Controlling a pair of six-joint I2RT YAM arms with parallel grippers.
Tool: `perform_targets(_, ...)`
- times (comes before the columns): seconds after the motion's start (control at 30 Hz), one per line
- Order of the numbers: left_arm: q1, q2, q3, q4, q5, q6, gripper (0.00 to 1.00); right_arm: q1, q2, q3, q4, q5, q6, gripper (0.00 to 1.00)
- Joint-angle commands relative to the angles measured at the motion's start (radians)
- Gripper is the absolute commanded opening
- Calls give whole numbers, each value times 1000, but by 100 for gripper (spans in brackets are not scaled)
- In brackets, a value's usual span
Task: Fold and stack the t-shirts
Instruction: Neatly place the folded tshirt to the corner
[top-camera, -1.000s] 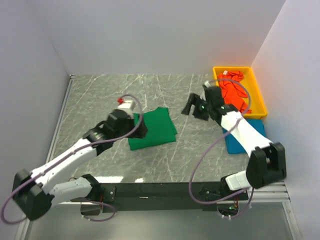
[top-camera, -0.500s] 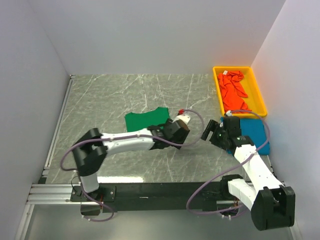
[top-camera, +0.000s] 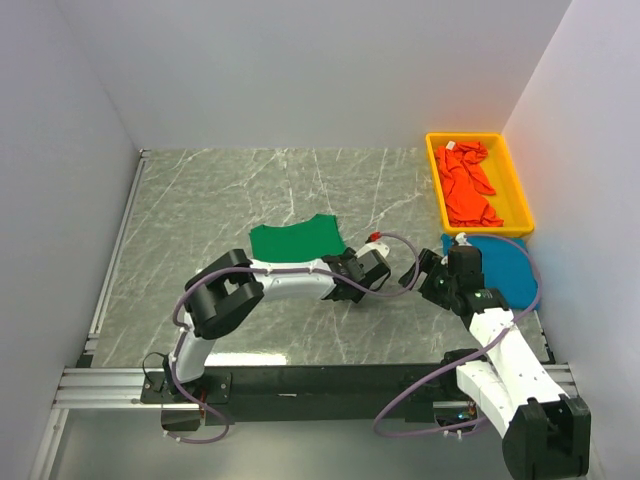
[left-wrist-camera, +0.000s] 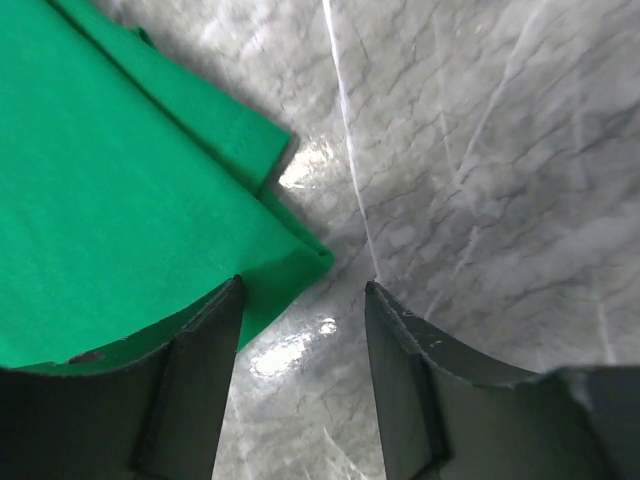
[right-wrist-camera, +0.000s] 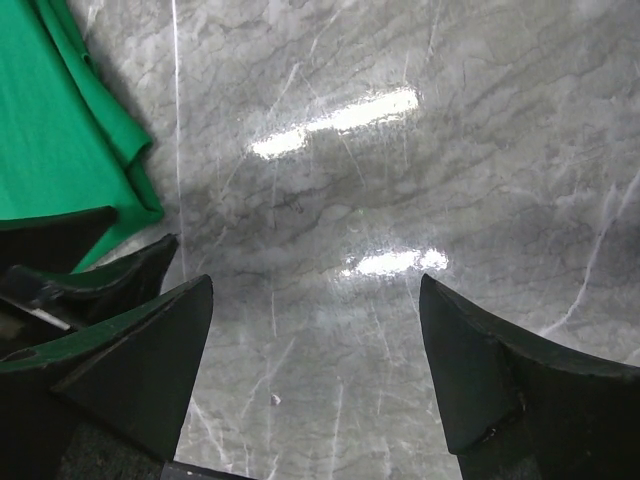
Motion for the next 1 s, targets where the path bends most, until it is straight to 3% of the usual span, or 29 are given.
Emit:
perform_targets(0.0,-3,32,48,-2,-17,19,56,-2,-16,4,35,5,1,89)
perform_targets(0.2,-3,66,42,18,-26,22,45,-4,-19,6,36,-9,-8,89)
perform_targets(0.3,-1,67,31,27,-32,24,31,-4,-13,0,48,-32,-8,88)
perform_targets(0.4,-1,55,12,26,-40,16,7,-2,-2,-8,70,-57,1,88)
perform_targets(0.47,-3,40,1,24,-43,10,1,-4,12,-14,96,-70,6,88)
perform_targets(0.7,-1,-126,-102,52,-12,-28,1,-4,154,-16,289,-254,47,90)
perform_targets(0.97,-3,-253,-196,75,15,-91,1,19,518,16,614,-448,182,90)
